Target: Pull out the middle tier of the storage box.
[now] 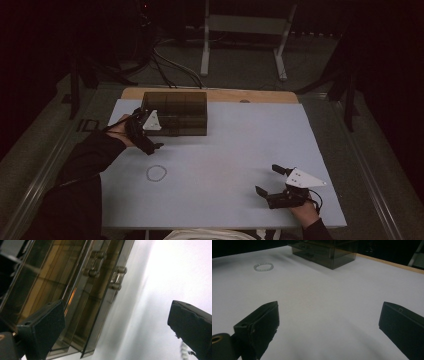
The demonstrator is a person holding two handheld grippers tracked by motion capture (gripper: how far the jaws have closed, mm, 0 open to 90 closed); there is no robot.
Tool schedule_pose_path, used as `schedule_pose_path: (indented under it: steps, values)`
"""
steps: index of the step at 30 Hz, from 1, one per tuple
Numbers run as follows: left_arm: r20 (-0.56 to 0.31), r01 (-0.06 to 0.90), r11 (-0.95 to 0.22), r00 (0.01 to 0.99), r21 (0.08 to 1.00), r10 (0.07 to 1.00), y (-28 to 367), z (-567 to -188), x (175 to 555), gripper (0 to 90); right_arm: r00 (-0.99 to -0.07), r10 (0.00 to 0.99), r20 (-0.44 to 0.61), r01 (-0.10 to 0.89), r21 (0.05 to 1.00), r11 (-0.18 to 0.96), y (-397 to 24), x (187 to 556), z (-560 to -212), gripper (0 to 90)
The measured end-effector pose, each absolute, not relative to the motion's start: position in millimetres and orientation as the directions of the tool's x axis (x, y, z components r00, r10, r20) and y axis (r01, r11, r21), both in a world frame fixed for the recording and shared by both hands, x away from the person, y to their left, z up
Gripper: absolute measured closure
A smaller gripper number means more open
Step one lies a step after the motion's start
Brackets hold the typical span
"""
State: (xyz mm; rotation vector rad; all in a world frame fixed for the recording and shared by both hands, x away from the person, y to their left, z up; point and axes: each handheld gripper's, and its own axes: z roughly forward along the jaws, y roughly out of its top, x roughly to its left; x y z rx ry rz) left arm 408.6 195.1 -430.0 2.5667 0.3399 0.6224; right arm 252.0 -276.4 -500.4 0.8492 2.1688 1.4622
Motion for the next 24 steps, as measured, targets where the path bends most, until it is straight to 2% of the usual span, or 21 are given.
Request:
schedule_pose_path:
  steps: [10,16,24]
  values:
    - [0.267,0.107,-0.837,0.919,0.536,0.289,200.9,-423.8,420.0,2.7,-0.742,0.671,0.015,0.266,0.924,0.274,-276.2,252.0,-500.5,2.7]
    - [0.241,0.080,-0.824,0.936,0.561,0.256,203.4,-420.7,427.6,2.8,-0.741,0.672,0.016,0.267,0.924,0.273,-276.4,252.1,-500.6,2.7]
    - [0.185,0.138,-0.815,0.940,0.563,0.286,201.7,-419.8,432.7,3.4,-0.742,0.670,0.016,0.265,0.926,0.270,-276.4,252.0,-500.5,2.7]
